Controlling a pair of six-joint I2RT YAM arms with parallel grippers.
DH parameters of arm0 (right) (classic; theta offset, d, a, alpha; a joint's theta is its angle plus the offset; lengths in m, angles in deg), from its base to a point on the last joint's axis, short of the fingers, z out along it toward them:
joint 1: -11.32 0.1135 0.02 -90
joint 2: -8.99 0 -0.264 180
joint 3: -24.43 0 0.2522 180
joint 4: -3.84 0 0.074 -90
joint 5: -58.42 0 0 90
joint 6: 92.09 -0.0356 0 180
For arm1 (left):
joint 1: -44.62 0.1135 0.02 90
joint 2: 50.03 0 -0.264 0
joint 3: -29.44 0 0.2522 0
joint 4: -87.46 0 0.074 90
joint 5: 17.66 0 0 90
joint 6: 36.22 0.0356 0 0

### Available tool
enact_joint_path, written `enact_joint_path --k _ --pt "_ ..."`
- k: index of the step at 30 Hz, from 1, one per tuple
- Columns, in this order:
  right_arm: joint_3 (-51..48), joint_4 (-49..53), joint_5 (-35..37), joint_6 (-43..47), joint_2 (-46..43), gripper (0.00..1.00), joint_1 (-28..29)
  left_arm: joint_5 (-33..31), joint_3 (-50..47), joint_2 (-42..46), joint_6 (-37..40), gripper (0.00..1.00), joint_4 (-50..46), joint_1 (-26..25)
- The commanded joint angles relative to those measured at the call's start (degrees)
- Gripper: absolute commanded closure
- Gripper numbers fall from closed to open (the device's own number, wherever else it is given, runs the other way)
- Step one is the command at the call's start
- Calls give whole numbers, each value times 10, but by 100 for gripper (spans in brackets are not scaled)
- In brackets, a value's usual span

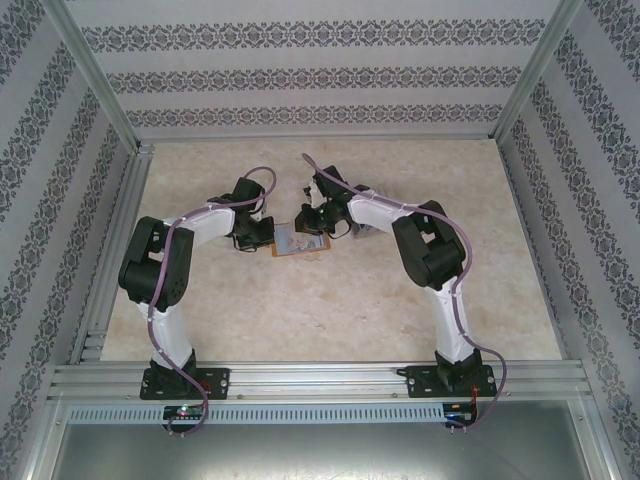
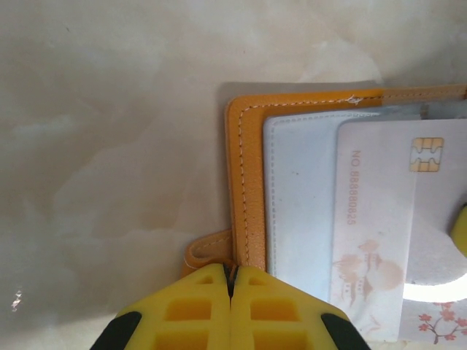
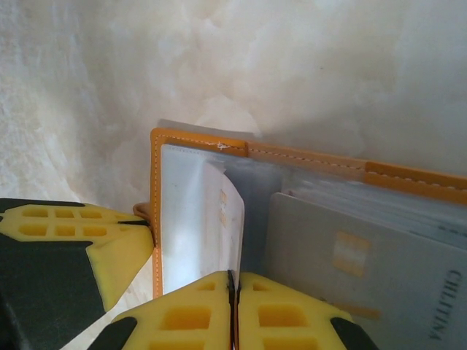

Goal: Put the credit cards into the card holder
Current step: Insert the credit card into the card slot.

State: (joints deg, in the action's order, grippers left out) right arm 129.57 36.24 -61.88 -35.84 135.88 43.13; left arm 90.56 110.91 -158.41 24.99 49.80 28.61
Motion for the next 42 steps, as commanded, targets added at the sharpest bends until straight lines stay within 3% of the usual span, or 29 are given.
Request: enact_joint_path --k 1,7,14,21,25,31,42 --pt "18 47 29 20 38 90 18 9 -17 -4 -4 100 -31 -2" --pt "34 68 40 34 41 89 20 6 -15 -5 -3 100 -31 -2" --pt "51 110 79 62 8 75 19 5 -12 -9 0 100 -31 -2" --pt "57 143 111 86 -25 69 13 2 -11 -8 2 100 -34 -2" --pt "48 134 106 88 -32 71 9 1 -13 -7 1 100 -32 -2" --pt "65 135 86 93 -11 86 12 2 -10 -6 0 100 -33 -2" --pt "115 169 78 109 37 87 18 2 -6 -7 2 100 -36 -2"
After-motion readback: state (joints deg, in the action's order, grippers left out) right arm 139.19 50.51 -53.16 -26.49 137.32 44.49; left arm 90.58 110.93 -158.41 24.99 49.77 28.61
